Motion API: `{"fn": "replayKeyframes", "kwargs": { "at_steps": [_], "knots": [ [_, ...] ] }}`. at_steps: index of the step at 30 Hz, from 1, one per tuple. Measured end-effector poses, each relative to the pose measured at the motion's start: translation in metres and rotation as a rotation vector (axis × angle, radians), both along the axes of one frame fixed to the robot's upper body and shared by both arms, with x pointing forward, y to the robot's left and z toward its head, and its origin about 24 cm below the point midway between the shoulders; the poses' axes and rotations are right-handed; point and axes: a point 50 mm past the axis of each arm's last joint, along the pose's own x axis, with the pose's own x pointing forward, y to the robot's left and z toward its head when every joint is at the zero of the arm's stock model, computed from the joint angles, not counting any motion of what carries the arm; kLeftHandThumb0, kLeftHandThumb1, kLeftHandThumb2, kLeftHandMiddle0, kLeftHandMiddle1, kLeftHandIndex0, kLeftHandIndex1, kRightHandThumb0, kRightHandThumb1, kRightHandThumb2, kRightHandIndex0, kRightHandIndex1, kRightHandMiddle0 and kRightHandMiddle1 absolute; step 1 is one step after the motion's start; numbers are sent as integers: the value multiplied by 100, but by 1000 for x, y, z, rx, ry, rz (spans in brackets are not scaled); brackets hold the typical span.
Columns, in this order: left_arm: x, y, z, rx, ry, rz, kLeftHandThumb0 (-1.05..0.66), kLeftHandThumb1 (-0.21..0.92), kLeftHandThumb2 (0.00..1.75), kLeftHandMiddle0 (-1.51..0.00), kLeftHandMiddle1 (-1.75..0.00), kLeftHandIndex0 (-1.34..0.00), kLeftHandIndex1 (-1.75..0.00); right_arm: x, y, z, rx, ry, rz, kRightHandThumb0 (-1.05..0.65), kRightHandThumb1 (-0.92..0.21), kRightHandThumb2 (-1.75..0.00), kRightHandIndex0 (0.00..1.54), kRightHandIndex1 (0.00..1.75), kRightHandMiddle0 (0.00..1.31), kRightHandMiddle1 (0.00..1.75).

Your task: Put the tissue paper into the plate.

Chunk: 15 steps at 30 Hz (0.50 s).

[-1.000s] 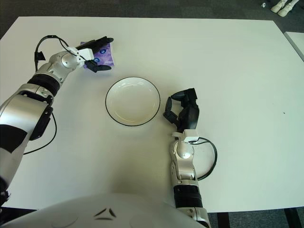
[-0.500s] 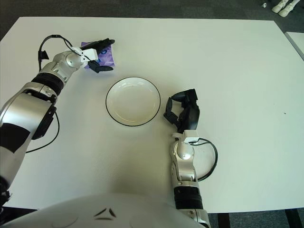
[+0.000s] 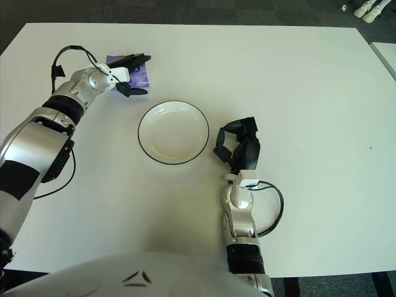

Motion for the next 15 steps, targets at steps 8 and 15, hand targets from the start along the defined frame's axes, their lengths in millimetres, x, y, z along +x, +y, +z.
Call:
{"fn": "replayKeyframes", "kwargs": {
  "at_steps": [8, 15],
  "knots": [
    [-4, 5, -6, -25, -4, -27, -90, 64, 62, 0, -8, 0, -19, 0, 0, 0, -4, -2, 14, -41, -56, -101, 68, 155, 42, 175],
    [-9, 9, -10, -80, -9, -54, -85, 59, 67, 0, -9, 0, -19, 0, 0, 0, -4, -8, 12, -41, -55, -103, 70, 155, 43, 175]
  ]
}}
